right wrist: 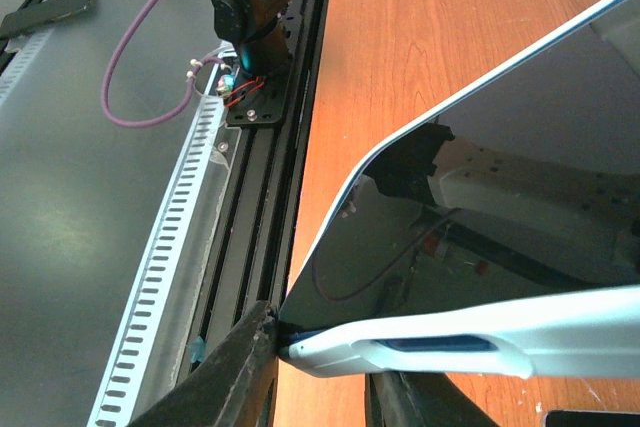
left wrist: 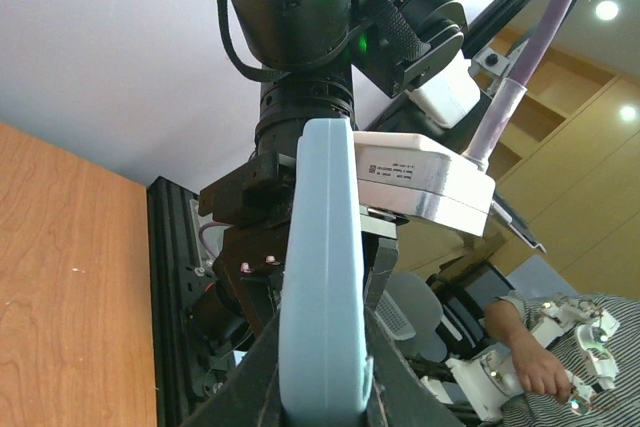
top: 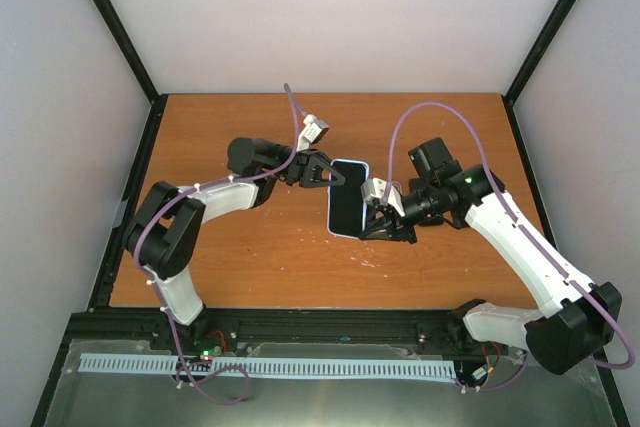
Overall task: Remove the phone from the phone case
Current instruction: Remove the phone case from the phone.
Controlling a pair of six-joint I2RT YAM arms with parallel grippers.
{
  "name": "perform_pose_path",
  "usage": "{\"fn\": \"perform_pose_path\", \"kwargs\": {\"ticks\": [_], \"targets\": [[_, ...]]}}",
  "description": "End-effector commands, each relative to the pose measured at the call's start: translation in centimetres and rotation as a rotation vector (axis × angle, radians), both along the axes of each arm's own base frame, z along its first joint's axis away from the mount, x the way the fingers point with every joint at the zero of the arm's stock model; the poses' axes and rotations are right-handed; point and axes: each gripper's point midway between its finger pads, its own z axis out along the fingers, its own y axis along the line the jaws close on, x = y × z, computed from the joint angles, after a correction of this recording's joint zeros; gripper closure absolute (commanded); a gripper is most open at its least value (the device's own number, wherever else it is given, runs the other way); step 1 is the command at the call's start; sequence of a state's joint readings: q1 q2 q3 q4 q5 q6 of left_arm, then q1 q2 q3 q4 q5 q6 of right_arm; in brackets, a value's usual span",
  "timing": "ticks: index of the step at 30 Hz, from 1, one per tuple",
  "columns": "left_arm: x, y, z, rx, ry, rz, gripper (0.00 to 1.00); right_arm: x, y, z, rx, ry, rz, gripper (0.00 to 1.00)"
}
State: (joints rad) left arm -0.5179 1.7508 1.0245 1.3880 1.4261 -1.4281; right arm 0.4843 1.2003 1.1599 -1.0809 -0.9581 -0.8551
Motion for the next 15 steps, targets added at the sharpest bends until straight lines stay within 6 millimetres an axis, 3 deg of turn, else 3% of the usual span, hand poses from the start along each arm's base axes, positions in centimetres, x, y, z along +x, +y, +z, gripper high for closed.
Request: {"fn": "perform_pose_path", "kwargs": {"ticks": [1, 7, 15], "targets": [[1.0, 0.2, 1.6, -0.077, 0.103, 0.04, 1.0, -0.5, 1.4, 2.8, 0.112, -0.152, 0.089, 0.84], [-0.1, 0.7, 2.0, -0.073, 0.088, 0.013, 1.0, 0.4, 1.6, 2.9, 0.097, -0.196, 0.087, 0.84], [-1.0, 1.3, 4.5, -0.09, 0.025, 0.061, 1.0, 0.2, 2.1, 2.5, 0.135, -0.128, 0.097, 0.84]]}}
